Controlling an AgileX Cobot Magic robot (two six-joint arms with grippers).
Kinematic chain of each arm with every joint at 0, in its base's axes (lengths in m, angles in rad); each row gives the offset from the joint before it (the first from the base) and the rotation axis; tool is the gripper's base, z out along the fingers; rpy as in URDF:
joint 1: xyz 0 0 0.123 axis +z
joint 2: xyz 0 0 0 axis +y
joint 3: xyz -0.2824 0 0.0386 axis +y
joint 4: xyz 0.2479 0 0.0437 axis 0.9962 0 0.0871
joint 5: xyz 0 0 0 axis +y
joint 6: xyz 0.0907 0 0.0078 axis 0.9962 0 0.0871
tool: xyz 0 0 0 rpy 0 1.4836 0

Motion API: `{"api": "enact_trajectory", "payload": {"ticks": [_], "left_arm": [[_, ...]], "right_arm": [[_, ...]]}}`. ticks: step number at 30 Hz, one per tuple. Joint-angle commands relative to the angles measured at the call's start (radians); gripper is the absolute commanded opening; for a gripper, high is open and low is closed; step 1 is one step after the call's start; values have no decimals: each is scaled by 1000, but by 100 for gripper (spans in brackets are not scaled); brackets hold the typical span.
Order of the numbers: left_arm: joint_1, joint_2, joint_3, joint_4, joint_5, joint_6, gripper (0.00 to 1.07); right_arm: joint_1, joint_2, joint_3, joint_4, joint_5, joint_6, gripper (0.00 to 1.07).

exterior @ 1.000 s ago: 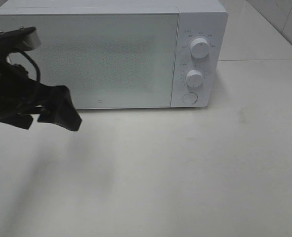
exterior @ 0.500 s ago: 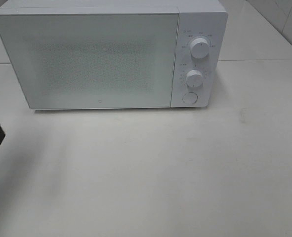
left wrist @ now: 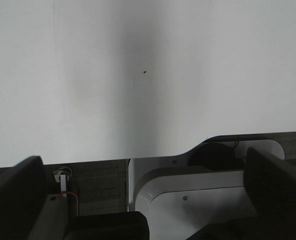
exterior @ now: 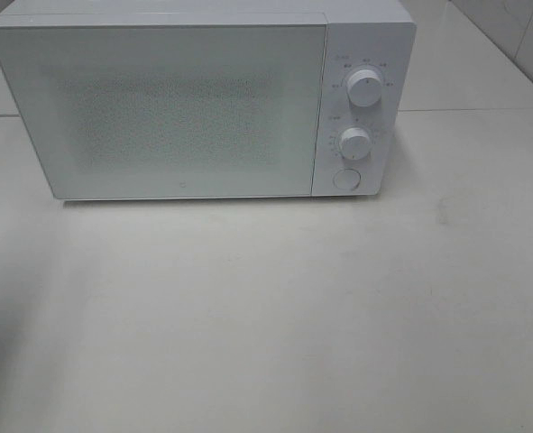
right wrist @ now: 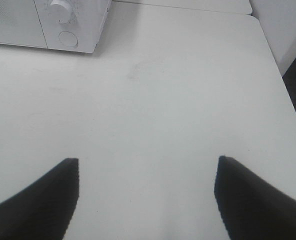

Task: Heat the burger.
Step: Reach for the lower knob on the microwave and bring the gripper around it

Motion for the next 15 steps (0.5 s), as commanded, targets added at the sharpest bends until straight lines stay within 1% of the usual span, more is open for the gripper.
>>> {"api": "enact_trajectory", "payload": {"ticks": [1,3,5,6,8,9,10,11,12,13,15], "left_arm": [[1,-126,68,1,7,-24,102],[1,-151,80,1,7,-28,102],[1,-240,125,1,7,-27,102],[1,-240,125,1,7,-27,102],[1,-334,170,1,-2,-27,102],[1,-334,170,1,-2,-27,102],[1,-404,200,1,-28,-27,102],[1,-438,219,1,-45,-27,102],[1,-438,219,1,-45,-27,102],[1,-498,255,1,-71,-27,102],[1,-524,268,1,-81,-27,102]], "right_arm": [[-4,-27,2,2,-4,5,74],[-4,-27,2,2,-4,5,74],[-4,-27,2,2,-4,5,74],[-4,-27,2,2,-4,5,74],[-4,-27,2,2,-4,5,74],[-4,-27,2,2,-4,5,74],[-4,-27,2,2,-4,5,74],[-4,-27,2,2,-4,5,74],[-4,-27,2,2,-4,5,74],[-4,-27,2,2,-4,5,74],[-4,-27,2,2,-4,5,74]]}}
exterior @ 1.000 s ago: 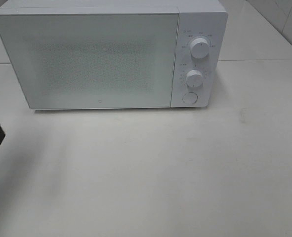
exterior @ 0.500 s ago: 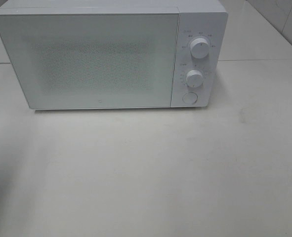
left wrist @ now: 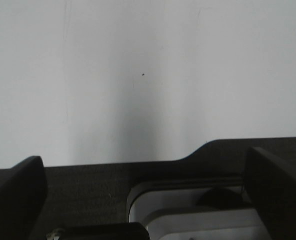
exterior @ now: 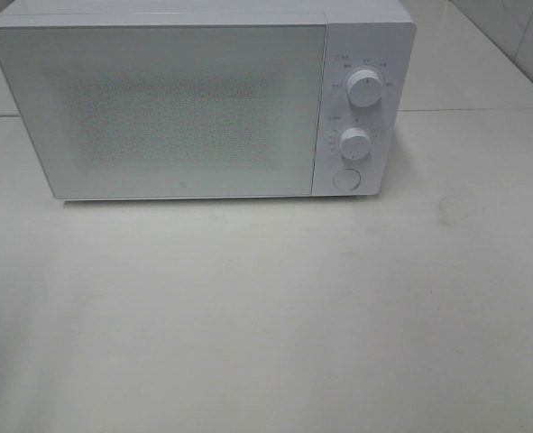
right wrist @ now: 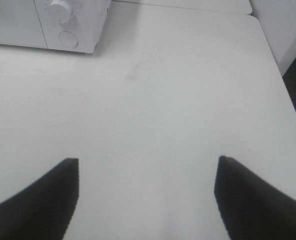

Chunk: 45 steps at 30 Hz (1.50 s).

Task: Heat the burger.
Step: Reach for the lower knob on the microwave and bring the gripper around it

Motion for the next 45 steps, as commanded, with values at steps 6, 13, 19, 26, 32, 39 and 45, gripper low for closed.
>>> {"api": "enact_trajectory", "payload": {"ticks": [6,13,19,26,32,39,45], "left_arm": [[1,-215,94,4,-117,-2,102],[1,-305,94,8,-117,-1,102],[1,-382,94,8,-117,-1,102],[1,-561,94,8,-117,-1,102],[1,-641,94,8,-117,-1,102],[14,-668,94,4,-118,0,102],[95,-668,94,5,-118,0,102]], "right_arm": [[-4,-27,2,2,-4,4,74],[-4,-27,2,2,-4,4,74],[-4,-27,2,2,-4,4,74],[-4,-27,2,2,-4,4,74],[-4,-27,2,2,-4,4,74],[-4,-21,2,2,-4,3,74],[-4,-18,2,2,-4,3,74]]}}
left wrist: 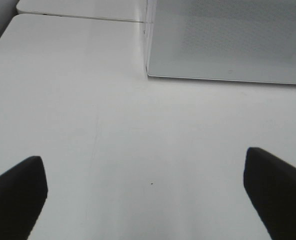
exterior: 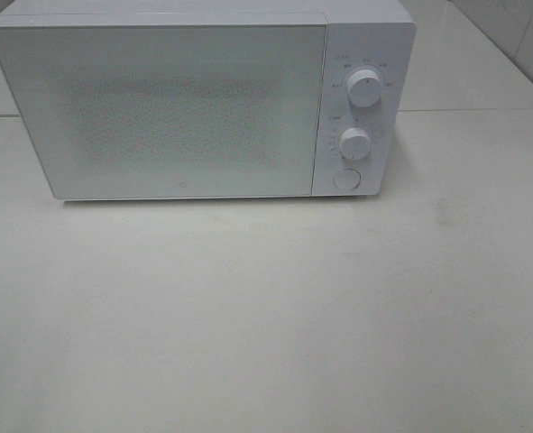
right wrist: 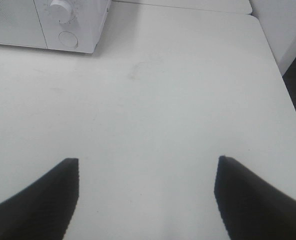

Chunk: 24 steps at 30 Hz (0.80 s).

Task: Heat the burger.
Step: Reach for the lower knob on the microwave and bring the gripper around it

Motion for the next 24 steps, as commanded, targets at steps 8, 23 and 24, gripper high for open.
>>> {"api": "enact_trajectory", "payload": {"ticks": [8,23,24], "left_arm": [[21,-26,3,-8,-10,-1,102],[21,-26,3,-8,-10,-1,102],[21,-26,3,-8,-10,-1,102]], "right_arm": [[-4,-18,2,2,-4,1,74],[-1,2,-13,13,-14,42,71],[-1,10,-21,21,-18,44,70]]}}
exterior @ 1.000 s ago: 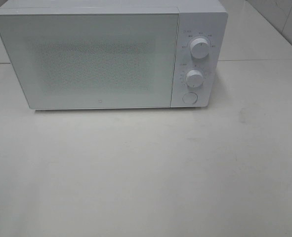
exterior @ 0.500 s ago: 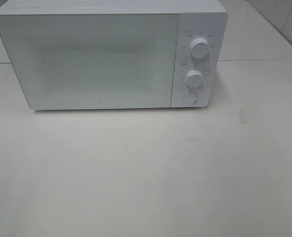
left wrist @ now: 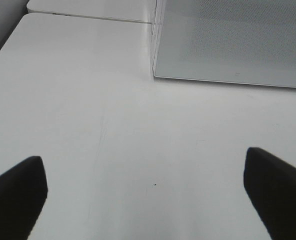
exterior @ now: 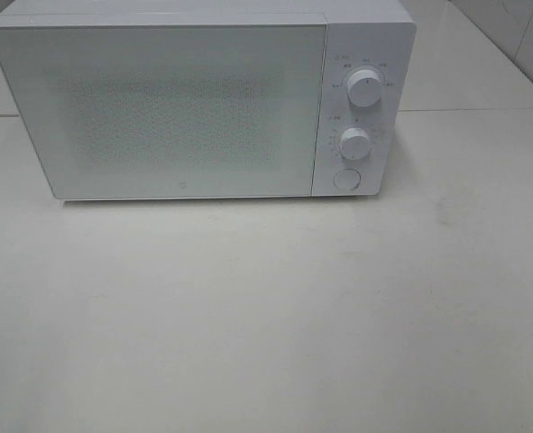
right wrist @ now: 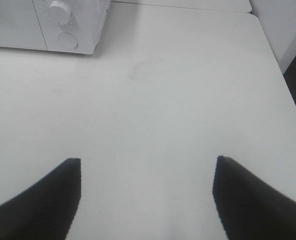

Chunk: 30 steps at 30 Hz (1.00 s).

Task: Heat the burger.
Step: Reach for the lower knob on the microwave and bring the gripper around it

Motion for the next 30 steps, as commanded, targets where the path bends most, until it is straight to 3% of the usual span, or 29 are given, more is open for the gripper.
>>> {"api": "enact_trajectory", "payload": {"ticks": [1,14,21,30], "left_arm": [[-3,-26,3,-7,-10,-1,102],[-3,-26,3,-7,-10,-1,102],[-3,-26,3,-7,-10,-1,102],[-3,-26,3,-7,-10,-1,102]], "right_arm": [[-1,10,-20,17,-18,25,70],[-1,229,-38,74,-162,25,69],[-1,366,-38,80,-297,31,87],[-1,557,-38,79,-509,32,81]]}}
